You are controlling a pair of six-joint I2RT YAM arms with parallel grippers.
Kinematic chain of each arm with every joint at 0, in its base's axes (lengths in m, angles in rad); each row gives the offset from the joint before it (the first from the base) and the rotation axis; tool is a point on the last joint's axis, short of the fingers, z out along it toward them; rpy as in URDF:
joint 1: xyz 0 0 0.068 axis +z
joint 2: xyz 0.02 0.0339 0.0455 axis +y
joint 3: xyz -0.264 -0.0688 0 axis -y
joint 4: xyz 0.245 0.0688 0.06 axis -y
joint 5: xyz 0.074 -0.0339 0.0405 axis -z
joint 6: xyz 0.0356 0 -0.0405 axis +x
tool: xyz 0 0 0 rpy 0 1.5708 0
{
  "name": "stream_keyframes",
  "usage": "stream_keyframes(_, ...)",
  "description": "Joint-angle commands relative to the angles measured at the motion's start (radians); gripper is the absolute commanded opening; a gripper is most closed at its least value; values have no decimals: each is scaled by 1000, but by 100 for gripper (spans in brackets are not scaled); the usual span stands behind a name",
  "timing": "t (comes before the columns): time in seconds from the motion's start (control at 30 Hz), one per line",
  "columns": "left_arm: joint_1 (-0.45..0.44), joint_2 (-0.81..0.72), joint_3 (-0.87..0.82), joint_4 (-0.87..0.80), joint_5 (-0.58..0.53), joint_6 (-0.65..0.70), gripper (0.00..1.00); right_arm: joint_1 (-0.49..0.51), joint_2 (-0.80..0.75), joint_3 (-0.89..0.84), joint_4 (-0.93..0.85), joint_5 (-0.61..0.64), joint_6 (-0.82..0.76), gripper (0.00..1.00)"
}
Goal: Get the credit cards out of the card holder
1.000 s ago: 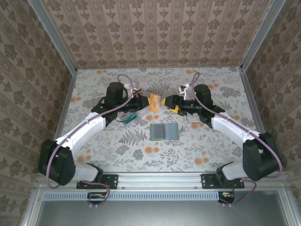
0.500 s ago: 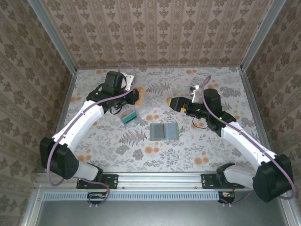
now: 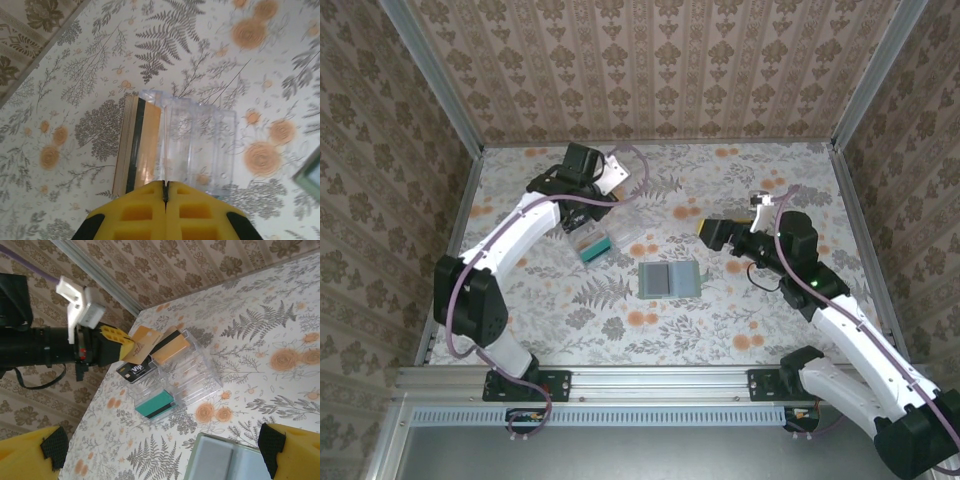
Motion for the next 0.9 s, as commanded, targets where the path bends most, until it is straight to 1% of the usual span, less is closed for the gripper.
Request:
stream_keyframes(0.0, 4, 39, 39, 35, -63, 132, 0, 1, -22, -8, -35, 35, -27, 100)
stream_keyframes(0.17, 4, 93, 62, 61, -64, 144, 0, 2, -31, -8, -50, 43, -30, 100)
stream_keyframes(0.37, 5, 140, 84, 59, -97, 162, 0, 1, -23, -7, -48, 45, -31, 100)
stream_keyframes(0.53, 6, 169, 95, 41, -103, 175, 0, 1, -6, -7, -36, 41, -27, 100)
stream_keyframes(0.77, 7, 211, 106, 26, -113, 157, 0, 2, 20, 2, -28, 30, -25, 100)
stream_keyframes(0.8, 6, 215, 107, 24, -115, 155, 0, 1, 21, 3, -26, 28, -24, 100)
stream_keyframes(0.83, 8, 219, 110, 23, -121, 153, 4, 1, 23, 2, -26, 27, -25, 100)
stream_keyframes(0.87, 7, 222, 112, 21, -124, 152, 10, 1, 25, 3, -26, 24, -25, 100)
